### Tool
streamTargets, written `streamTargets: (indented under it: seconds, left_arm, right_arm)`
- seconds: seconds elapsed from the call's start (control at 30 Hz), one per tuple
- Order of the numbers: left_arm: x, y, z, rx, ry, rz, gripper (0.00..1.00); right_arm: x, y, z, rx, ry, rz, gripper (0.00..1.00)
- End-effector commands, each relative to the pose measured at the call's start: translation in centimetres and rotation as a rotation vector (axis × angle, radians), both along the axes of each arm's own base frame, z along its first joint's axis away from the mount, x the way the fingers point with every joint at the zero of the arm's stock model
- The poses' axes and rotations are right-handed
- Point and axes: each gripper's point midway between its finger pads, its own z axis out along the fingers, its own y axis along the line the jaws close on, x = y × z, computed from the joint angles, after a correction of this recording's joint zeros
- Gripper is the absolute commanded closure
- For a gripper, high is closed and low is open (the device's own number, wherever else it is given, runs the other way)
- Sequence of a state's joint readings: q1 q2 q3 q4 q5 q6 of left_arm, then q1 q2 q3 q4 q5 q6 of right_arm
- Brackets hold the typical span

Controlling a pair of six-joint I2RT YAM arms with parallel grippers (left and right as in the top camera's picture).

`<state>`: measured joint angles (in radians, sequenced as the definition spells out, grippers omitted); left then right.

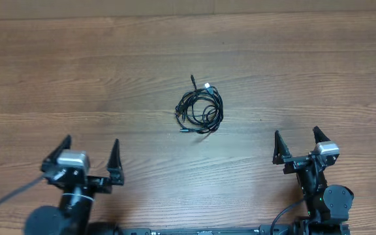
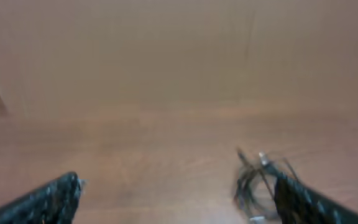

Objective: Untangle cables
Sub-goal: 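Reach the left gripper over the black cable bundle and grasp a strand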

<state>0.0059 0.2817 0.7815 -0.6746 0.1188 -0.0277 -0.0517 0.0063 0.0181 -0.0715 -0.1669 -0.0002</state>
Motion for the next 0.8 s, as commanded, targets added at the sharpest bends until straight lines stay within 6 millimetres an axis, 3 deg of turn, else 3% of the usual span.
streamTargets:
  seconds: [0.0, 0.1, 0.2, 0.3, 0.4, 0.53, 0.57, 0.63, 0.73, 0.77]
  left_arm:
    - [1.1, -2.2, 4.7, -0.049, 0.117, -0.12, 0.01]
    - [2.8, -3.5, 5.9, -0.083, 0.28, -0.193, 0.0]
    - [5.2, -4.5, 5.6, -0.129, 0.506, -0.238, 0.0]
    - [7.9, -4.6, 3.1, -0.168, 0.771, -0.231, 0.0]
    - [10.1, -5.4, 0.4, -0.225, 0.925, -0.255, 0.0]
    - [14.4, -6.3, -5.4, -0.314, 1.118, -0.266, 0.0]
    - [15.1, -6.4, -7.0, -0.329, 1.169, -0.254, 0.14]
    - [16.1, -7.3, -10.2, -0.365, 1.277, -0.266, 0.96]
    - [17.2, -10.0, -16.2, -0.353, 1.439, -0.304, 0.96]
    - [17.3, -10.7, -17.3, -0.343, 1.464, -0.316, 0.96]
  right_arm:
    - [0.1, -0.3, -0.3, 0.002, 0.003, -0.015, 0.0]
    - [0.1, -0.3, -0.3, 0.002, 0.003, -0.015, 0.0]
    - [0.1, -0.3, -0.3, 0.002, 0.003, -0.015, 0.0]
    - [0.1, -0.3, -0.3, 0.002, 0.003, -0.015, 0.0]
    - [0.1, -0.3, -0.3, 0.002, 0.003, -0.015, 0.0]
    - [0.1, -0.3, -0.3, 0.002, 0.003, -0.015, 0.0]
    - [0.1, -0.3, -0.3, 0.002, 0.003, -0.015, 0.0]
    - [0.1, -0.3, -0.3, 0.002, 0.003, -0.015, 0.0]
    - [0.1, -0.3, -0.3, 0.002, 0.003, -0.015, 0.0]
    - [0.1, -0.3, -0.3, 0.002, 0.003, -0.015, 0.0]
